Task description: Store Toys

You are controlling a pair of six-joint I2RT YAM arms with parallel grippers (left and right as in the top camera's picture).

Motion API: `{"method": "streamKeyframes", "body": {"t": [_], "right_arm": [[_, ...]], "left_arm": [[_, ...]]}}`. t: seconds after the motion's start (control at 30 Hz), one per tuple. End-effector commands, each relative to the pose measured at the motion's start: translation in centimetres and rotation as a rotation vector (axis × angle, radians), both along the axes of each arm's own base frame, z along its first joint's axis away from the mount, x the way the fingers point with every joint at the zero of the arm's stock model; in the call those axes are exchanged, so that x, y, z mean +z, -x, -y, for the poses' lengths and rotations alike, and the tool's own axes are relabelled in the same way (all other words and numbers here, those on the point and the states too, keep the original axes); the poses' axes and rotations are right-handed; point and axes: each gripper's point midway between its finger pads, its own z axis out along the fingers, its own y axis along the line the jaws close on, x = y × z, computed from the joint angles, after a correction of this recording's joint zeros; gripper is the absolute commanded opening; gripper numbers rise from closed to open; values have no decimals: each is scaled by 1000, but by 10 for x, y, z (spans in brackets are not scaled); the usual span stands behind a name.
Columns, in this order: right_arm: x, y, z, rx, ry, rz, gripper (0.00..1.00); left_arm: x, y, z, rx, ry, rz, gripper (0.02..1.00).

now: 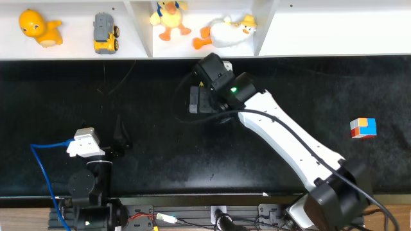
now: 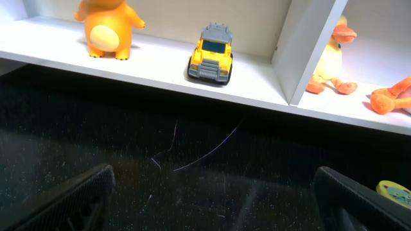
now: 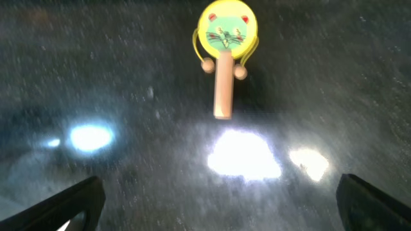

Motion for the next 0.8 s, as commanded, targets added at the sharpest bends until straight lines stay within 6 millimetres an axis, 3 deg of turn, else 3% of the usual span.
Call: {"method": "streamKeyframes", "body": {"t": [0.03,0.37,0.6,0.8], "right_arm": [[-11,-14,-8,-25,0,7,998],[-69,-26,-4,-23,73,-75,998],[-85,-34,-11,15,76,-65,996],[-99,-34,-11,13,81,-92,847]], "left_arm": [[1,0,0,4,6,9,998],[1,0,0,4,6,9,998],[1,0,0,4,6,9,998],[1,0,0,4,6,9,998]]}}
